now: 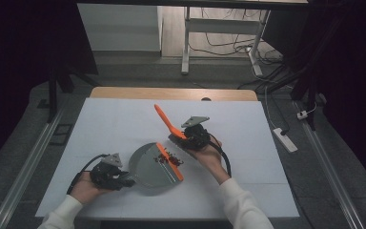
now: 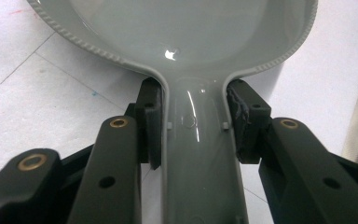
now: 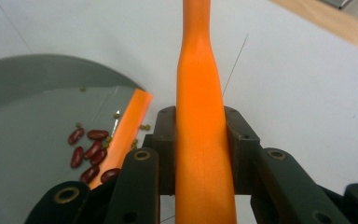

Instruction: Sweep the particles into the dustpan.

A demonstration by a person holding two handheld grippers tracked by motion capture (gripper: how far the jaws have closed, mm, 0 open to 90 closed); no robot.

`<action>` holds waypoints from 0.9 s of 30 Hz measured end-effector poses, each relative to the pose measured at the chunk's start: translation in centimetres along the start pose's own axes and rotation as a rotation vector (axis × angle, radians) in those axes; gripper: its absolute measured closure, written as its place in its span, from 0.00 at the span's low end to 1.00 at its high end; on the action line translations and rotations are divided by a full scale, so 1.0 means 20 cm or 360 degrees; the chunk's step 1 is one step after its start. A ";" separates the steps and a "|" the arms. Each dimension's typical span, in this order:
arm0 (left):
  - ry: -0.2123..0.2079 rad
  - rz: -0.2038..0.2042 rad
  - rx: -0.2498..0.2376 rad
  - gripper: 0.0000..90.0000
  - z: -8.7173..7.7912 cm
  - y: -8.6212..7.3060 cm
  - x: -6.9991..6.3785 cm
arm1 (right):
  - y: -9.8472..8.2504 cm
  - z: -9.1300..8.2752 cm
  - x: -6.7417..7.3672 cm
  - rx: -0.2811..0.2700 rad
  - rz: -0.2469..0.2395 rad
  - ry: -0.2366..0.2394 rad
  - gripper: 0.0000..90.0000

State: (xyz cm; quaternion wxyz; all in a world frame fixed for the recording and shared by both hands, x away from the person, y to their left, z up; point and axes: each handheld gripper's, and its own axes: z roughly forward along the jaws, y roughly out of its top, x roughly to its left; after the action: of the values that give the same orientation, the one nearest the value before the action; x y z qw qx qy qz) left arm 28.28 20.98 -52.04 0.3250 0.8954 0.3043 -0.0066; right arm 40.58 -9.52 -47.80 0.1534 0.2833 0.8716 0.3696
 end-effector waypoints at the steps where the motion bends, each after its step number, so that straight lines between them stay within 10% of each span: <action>1: 0.0002 0.0000 -0.0001 0.68 0.00 0.00 0.00 | 0.00 0.01 0.00 0.0010 -0.0003 -0.0002 0.78; 15: 0.0003 -0.0003 -0.0005 0.68 0.00 0.00 0.00 | 0.00 0.07 0.14 0.0049 -0.0073 0.0069 0.78; 22: 0.0003 -0.0001 -0.0002 0.68 0.00 0.00 0.00 | 0.03 0.05 0.20 -0.0017 -0.0007 0.0262 0.78; 27: 0.0001 0.0001 -0.0001 0.68 0.00 0.00 0.00 | 0.06 -0.01 0.23 -0.0052 -0.0069 0.0221 0.78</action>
State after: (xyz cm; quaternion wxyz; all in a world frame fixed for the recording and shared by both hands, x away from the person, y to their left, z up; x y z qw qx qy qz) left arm 28.28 21.00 -52.07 0.3253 0.8954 0.3041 -0.0063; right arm 37.36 -6.09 -47.03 0.1051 0.2355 0.8799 0.3990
